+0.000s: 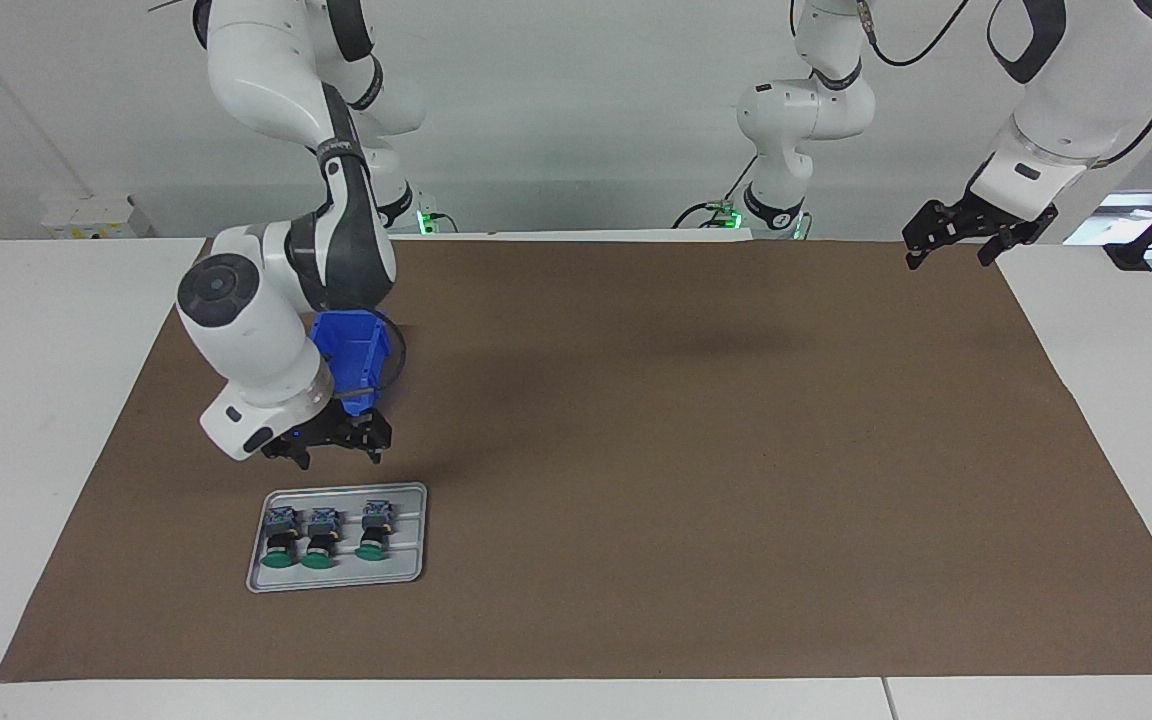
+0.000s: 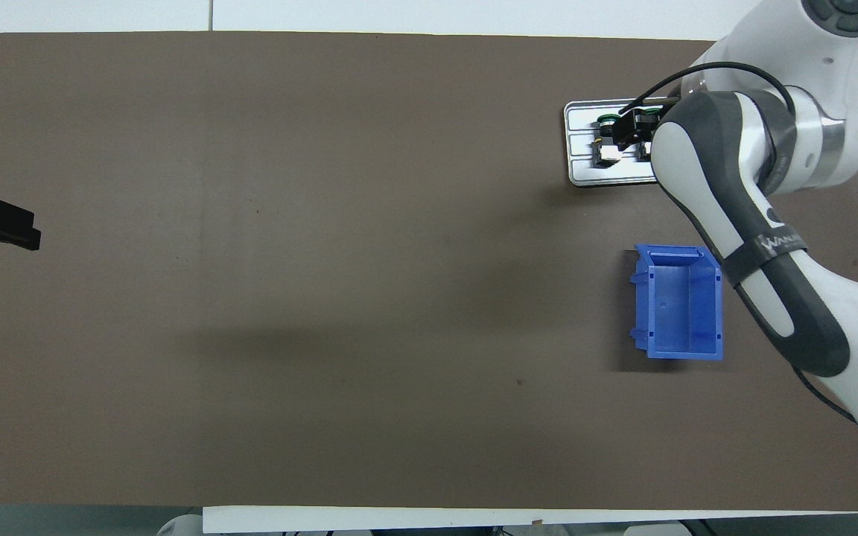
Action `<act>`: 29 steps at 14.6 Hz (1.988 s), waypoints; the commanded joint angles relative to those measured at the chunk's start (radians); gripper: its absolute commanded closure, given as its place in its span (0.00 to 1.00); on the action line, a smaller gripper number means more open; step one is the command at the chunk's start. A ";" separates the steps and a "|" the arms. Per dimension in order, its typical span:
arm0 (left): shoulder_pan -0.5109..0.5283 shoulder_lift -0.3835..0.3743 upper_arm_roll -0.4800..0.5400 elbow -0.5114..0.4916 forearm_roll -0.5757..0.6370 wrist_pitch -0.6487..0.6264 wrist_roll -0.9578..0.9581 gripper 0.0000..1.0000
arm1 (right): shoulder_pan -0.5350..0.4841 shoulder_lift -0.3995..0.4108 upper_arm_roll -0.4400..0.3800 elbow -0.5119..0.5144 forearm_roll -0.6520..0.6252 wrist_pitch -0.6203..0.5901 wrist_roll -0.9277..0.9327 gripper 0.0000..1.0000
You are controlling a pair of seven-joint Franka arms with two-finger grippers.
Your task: Place and press button with both arms
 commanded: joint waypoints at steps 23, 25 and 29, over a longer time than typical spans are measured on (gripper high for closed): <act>0.000 -0.028 0.004 -0.028 0.017 0.011 0.007 0.00 | 0.016 0.139 0.002 -0.046 -0.033 0.176 -0.061 0.86; 0.000 -0.028 0.004 -0.028 0.017 0.008 0.005 0.00 | 0.024 0.131 0.002 -0.018 -0.035 0.146 -0.058 1.00; 0.000 -0.028 0.004 -0.028 0.017 0.011 0.002 0.00 | 0.083 0.127 0.001 0.077 -0.035 -0.028 0.040 1.00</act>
